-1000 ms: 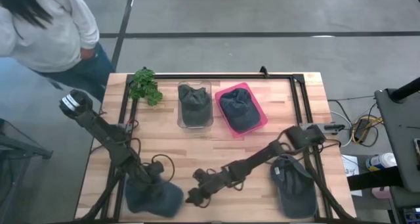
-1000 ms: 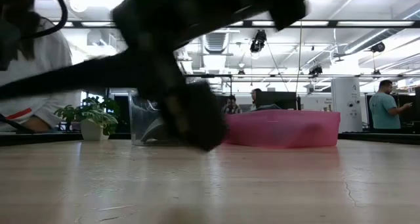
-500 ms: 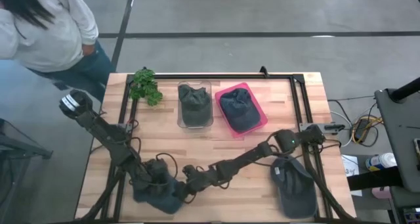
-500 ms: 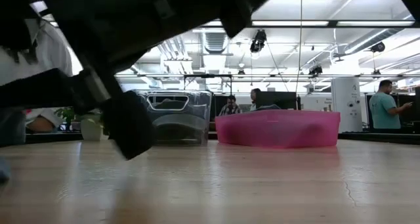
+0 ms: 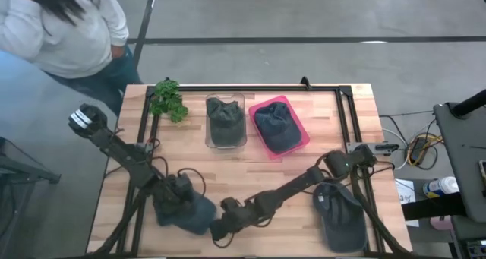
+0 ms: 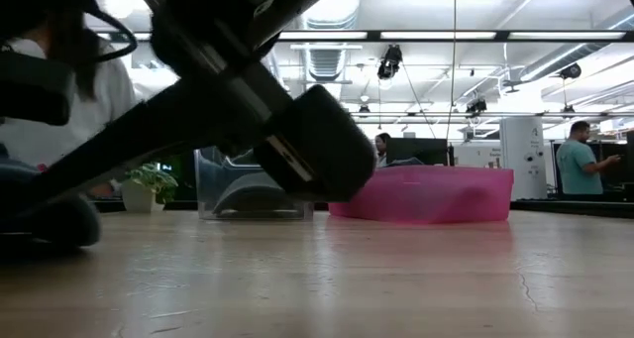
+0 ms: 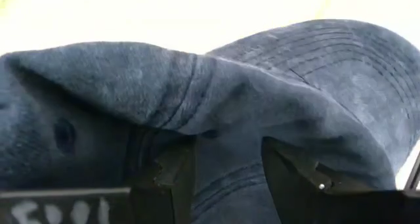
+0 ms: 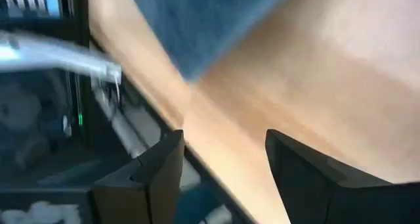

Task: Pick & Place hat
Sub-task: Put the left blue cap into the red bin

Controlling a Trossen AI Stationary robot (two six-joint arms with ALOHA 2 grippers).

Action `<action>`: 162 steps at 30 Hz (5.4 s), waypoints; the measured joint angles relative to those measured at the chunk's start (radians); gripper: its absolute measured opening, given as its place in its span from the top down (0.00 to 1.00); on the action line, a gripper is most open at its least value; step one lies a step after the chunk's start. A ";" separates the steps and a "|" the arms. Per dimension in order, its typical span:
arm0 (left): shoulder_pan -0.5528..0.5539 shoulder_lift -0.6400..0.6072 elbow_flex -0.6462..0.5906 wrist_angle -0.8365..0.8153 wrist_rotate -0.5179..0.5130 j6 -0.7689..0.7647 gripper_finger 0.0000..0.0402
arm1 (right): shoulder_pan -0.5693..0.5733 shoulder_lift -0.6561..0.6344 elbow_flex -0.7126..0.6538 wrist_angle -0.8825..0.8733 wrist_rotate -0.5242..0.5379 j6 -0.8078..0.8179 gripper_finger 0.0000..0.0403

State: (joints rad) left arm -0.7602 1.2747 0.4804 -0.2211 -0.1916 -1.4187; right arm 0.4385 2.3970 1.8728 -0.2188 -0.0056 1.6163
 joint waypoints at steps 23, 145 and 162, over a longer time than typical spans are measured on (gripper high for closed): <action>0.050 0.000 -0.017 0.254 0.057 0.006 0.58 | -0.025 0.010 -0.082 0.115 0.375 -0.004 0.47; 0.281 -0.122 0.687 -0.896 -0.320 0.231 0.59 | 0.181 -0.493 -0.119 -0.357 0.976 -2.799 0.97; 0.325 -0.137 0.723 -0.999 -0.402 0.302 0.59 | 0.204 -0.492 -0.119 -0.434 1.030 -2.790 0.97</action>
State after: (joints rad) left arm -0.4356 1.1381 1.2035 -1.2200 -0.5934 -1.1170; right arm 0.6422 1.9045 1.7538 -0.6528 1.0245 -1.1742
